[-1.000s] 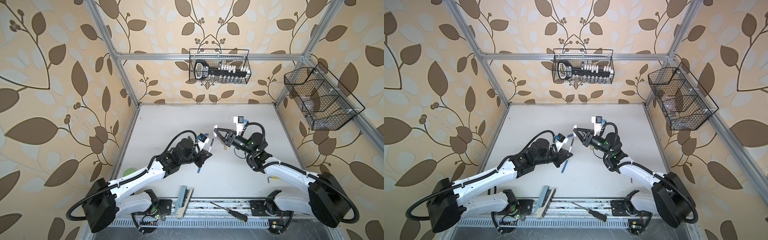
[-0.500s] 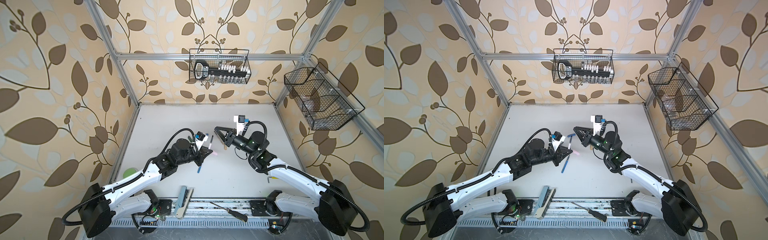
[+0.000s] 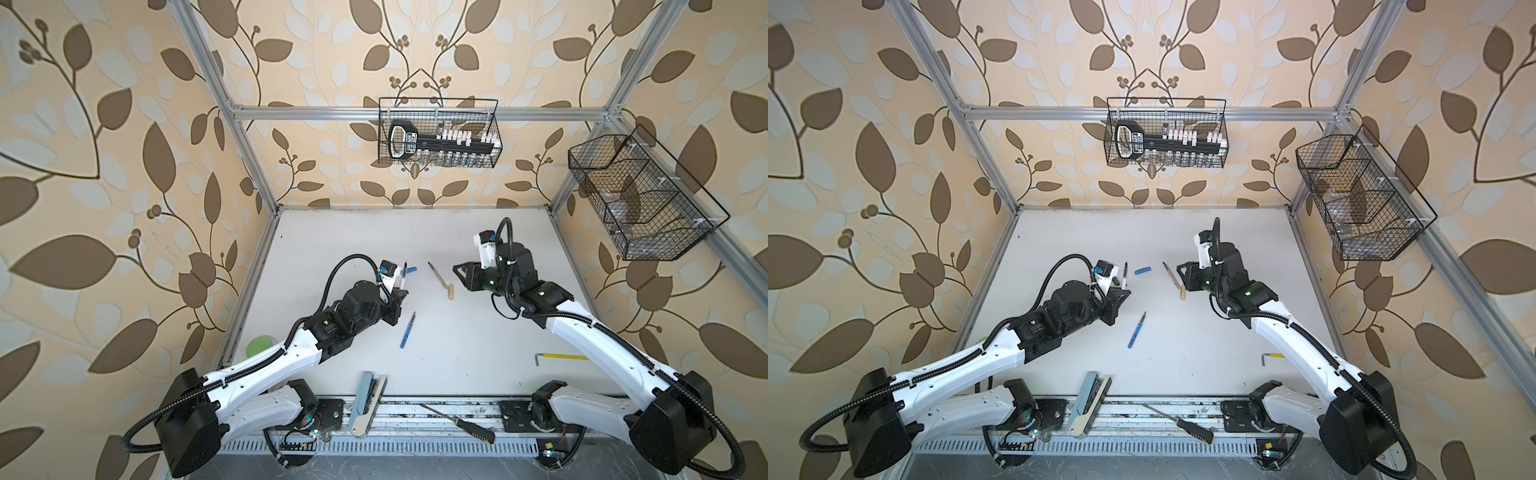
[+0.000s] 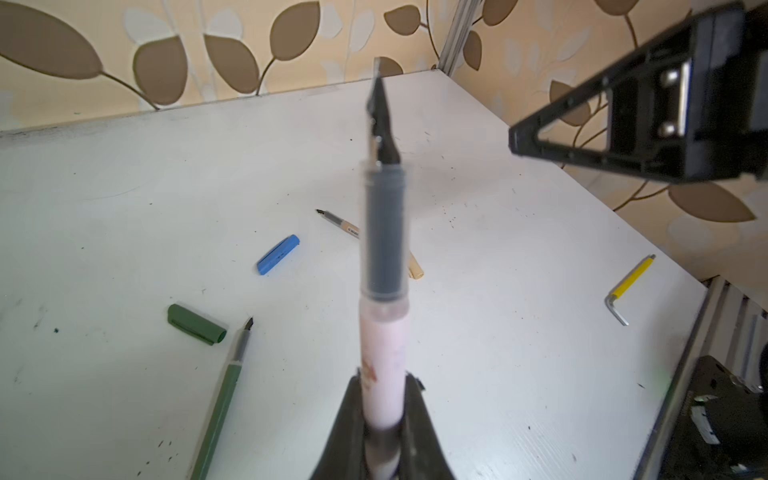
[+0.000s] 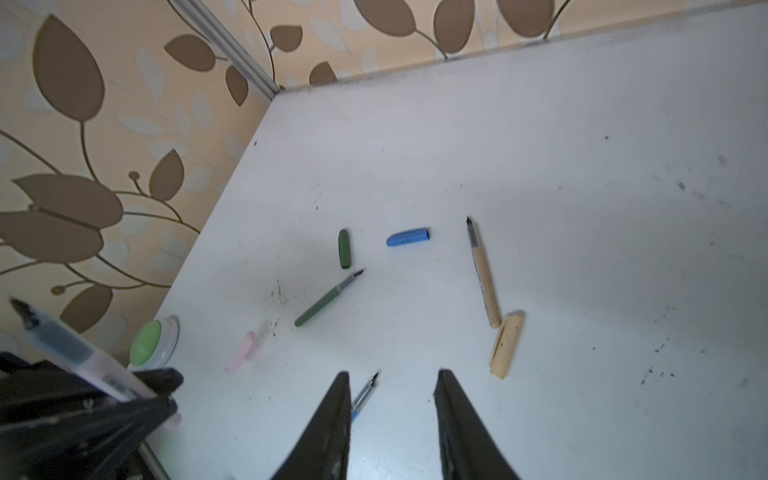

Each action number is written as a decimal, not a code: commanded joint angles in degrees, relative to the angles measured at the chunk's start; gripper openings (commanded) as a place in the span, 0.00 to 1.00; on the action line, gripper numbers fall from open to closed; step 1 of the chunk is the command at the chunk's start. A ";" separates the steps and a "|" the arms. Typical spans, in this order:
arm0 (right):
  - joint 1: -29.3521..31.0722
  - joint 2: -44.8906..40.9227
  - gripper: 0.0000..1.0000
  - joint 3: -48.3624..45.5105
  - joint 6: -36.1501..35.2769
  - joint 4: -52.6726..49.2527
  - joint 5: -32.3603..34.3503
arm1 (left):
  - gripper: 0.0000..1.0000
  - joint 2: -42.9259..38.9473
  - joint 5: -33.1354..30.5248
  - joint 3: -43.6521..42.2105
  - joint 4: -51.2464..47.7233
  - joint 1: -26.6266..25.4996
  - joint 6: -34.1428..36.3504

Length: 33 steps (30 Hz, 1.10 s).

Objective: Insert the pens into the pen caps

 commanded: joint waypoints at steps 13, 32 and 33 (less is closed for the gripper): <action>13.96 19.34 0.44 1.92 -5.38 8.28 -2.17 | 0.00 -10.67 -4.64 8.88 -24.03 15.34 -3.57; 18.02 24.37 0.49 7.39 -15.31 6.36 -3.20 | 0.01 8.90 -3.48 25.29 -36.34 20.79 -6.53; 19.42 25.65 0.49 8.48 -15.94 7.78 -4.16 | 0.02 8.72 -4.28 27.76 -38.43 21.96 -6.39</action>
